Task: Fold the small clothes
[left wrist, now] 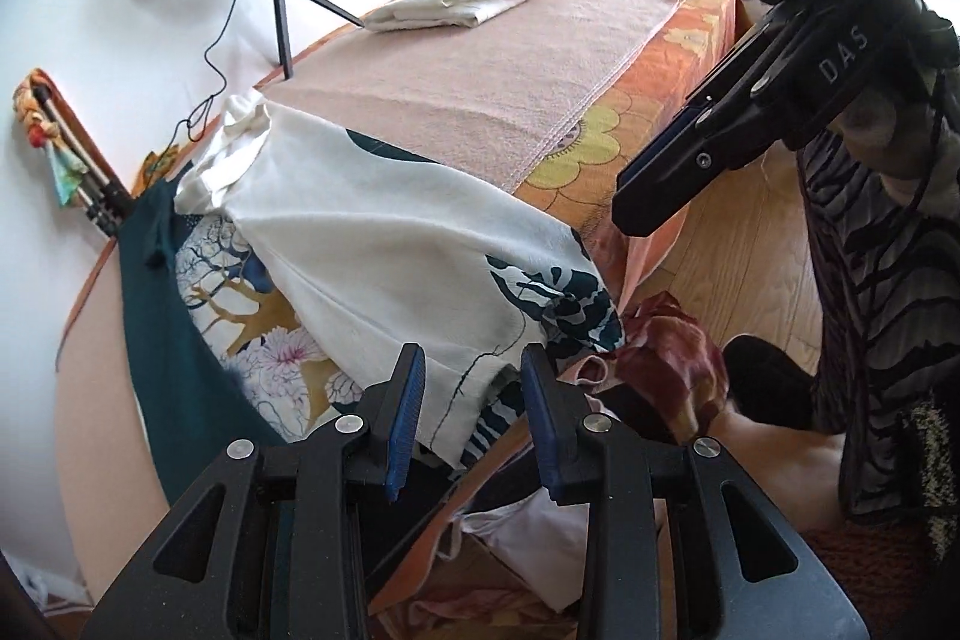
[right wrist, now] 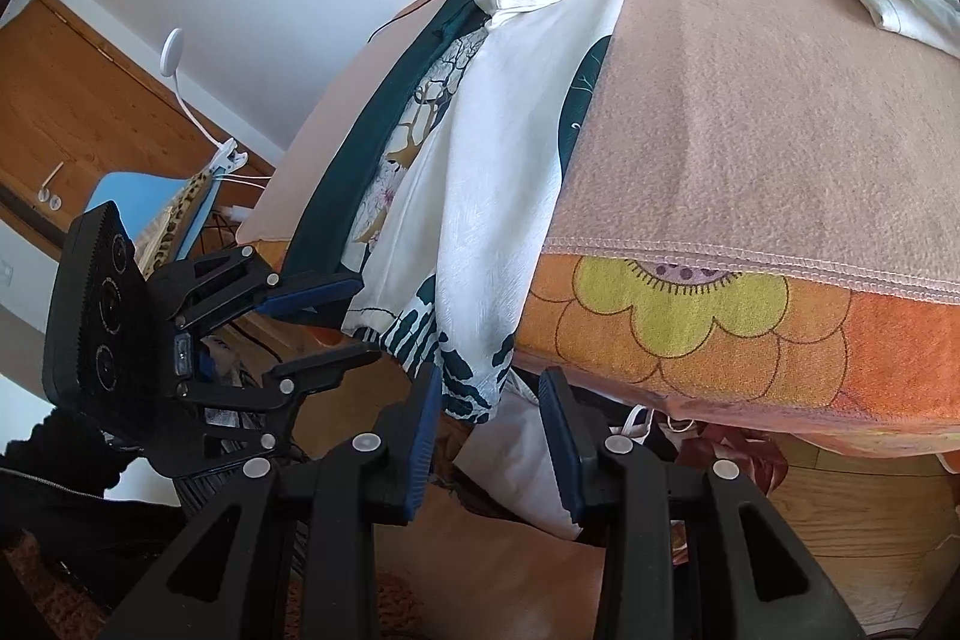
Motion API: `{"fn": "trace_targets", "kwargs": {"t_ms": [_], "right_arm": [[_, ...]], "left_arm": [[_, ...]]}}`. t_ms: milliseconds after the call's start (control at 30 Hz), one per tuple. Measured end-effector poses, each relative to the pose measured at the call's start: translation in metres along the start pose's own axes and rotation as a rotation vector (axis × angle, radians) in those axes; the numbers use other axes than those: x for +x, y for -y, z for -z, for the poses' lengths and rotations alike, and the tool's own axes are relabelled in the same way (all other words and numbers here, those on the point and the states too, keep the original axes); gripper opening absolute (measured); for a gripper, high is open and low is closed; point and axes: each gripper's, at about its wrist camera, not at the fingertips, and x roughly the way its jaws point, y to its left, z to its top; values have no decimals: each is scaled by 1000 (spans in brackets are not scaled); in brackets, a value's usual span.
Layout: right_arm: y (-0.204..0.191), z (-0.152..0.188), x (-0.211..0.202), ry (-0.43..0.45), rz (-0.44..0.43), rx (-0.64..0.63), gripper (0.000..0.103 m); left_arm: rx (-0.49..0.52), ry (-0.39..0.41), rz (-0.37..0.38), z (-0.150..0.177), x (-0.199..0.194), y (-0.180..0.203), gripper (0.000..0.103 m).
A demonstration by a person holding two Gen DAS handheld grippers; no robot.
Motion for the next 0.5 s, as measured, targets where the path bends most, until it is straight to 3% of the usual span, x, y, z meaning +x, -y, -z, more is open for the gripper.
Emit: {"fn": "trace_targets", "kwargs": {"t_ms": [100,133,167,267,400,500], "right_arm": [[0,0,4,-7,-9,-5,37],[0,-1,6,-11,-11,-9,37],[-1,-1,8,-15,-12,-12,37],[-1,-2,15,-30,-14,-17,37],[1,-5,23,-41,-21,-5,38],[2,-7,29,-53,-37,6,41]], "left_arm": [[-2,24,-15,0,3,-1,26],[-6,43,-20,2,2,-3,7],[-24,59,-15,2,0,-5,3],[-118,130,-17,7,-17,-16,2],[-318,210,-24,24,-42,-36,2],[-388,179,-41,41,-38,-44,2]]}}
